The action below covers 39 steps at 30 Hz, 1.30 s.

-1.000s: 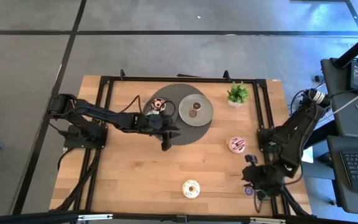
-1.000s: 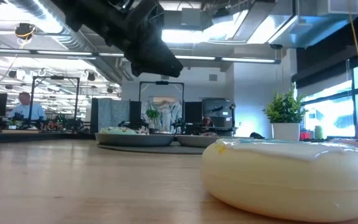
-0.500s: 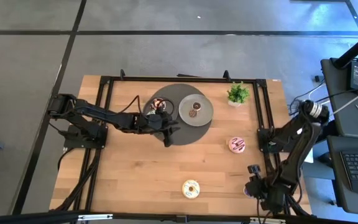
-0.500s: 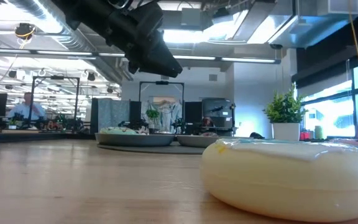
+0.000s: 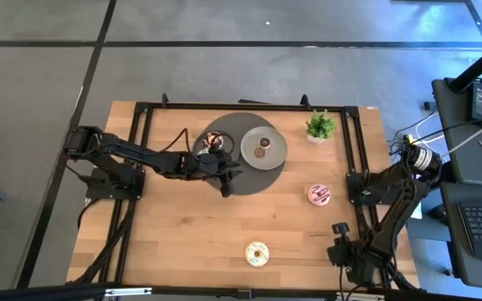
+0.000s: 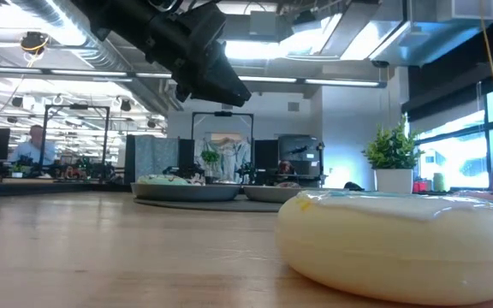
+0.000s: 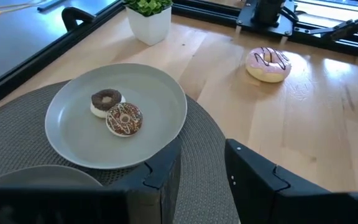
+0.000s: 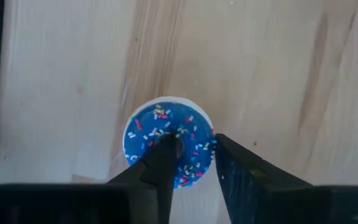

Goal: Pick & Place donuts
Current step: Put the small blue doughnut on the gray plate

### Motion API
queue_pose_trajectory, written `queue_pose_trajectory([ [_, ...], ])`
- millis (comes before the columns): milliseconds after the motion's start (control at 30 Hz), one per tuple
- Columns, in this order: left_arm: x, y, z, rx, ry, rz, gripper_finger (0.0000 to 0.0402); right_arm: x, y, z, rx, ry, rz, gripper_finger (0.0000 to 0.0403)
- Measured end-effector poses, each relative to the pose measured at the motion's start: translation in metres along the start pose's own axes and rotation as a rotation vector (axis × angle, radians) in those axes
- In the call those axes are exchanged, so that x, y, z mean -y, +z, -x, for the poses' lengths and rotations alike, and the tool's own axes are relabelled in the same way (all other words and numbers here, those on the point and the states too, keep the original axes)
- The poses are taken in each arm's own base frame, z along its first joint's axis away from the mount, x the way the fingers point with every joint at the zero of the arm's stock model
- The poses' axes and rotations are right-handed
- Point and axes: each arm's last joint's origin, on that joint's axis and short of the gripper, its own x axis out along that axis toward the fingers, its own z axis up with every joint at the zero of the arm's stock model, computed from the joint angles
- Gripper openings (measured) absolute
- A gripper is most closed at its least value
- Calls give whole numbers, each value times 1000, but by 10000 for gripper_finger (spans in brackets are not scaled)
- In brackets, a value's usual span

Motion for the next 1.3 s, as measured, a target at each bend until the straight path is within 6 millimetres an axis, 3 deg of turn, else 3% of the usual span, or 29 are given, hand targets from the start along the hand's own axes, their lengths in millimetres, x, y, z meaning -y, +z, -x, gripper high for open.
queue_pose_trajectory([
  [267, 0, 0, 0, 0, 0, 1, 116, 3, 3, 2, -12, 14, -11, 39],
  [500, 1, 0, 0, -7, -21, 0, 116, 33, 34, 26, 95, 51, -72, 26],
  [767, 2, -1, 0, -30, -76, -3, 118, 106, 90, 68, 401, -186, -76, 47],
  [1000, 2, -1, 0, -30, -76, -3, 120, 193, 132, 88, 462, -377, -136, 48],
  [1200, 2, -2, 0, -30, -74, -25, 119, 263, 131, 85, 378, -503, -178, 48],
  [1300, 2, -3, 0, -38, -72, -55, 120, 290, 126, 78, 391, -476, -181, 48],
])
